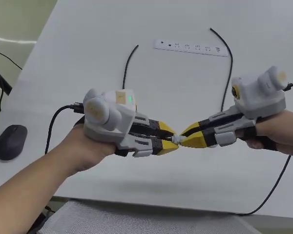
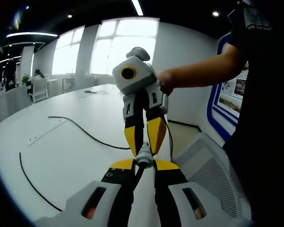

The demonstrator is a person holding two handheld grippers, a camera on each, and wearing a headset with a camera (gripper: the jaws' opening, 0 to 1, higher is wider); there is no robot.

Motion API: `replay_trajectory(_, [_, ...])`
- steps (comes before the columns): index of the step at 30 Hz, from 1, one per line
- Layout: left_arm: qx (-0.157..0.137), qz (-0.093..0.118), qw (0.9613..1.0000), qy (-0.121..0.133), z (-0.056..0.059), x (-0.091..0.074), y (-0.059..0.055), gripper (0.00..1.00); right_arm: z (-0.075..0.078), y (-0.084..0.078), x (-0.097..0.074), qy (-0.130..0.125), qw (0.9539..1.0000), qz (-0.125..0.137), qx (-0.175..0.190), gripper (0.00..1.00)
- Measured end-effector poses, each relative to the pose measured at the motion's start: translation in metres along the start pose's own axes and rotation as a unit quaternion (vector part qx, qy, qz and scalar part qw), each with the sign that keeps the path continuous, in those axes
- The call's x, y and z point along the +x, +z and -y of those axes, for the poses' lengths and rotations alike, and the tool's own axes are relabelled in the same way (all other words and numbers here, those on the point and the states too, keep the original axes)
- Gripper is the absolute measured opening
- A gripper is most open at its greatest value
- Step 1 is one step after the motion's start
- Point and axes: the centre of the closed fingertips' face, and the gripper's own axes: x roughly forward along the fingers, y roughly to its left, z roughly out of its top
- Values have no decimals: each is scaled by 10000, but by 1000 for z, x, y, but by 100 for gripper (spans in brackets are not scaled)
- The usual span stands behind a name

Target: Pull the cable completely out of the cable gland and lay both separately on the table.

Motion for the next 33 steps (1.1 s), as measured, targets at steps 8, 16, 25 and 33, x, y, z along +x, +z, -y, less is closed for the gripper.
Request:
replay_trajectory(8, [-299, -41, 9995, -16, -3, -2, -4, 15, 1, -1, 4, -691, 9859, -481, -1446, 7])
replay_trajectory(16, [-601, 48, 9982, -25, 0, -3, -6, 15, 0, -4, 6, -1681, 9350, -929, -2980, 7])
replay_trajectory(25, [-685, 90, 9976, -43, 4, -3, -5, 15, 0, -7, 6, -2082, 9096, -1064, -3434, 8])
replay_trajectory(33, [-652, 113, 9978, -8, 6, -4, -2, 15, 0, -5, 3, -2000, 9266, -865, -3066, 9])
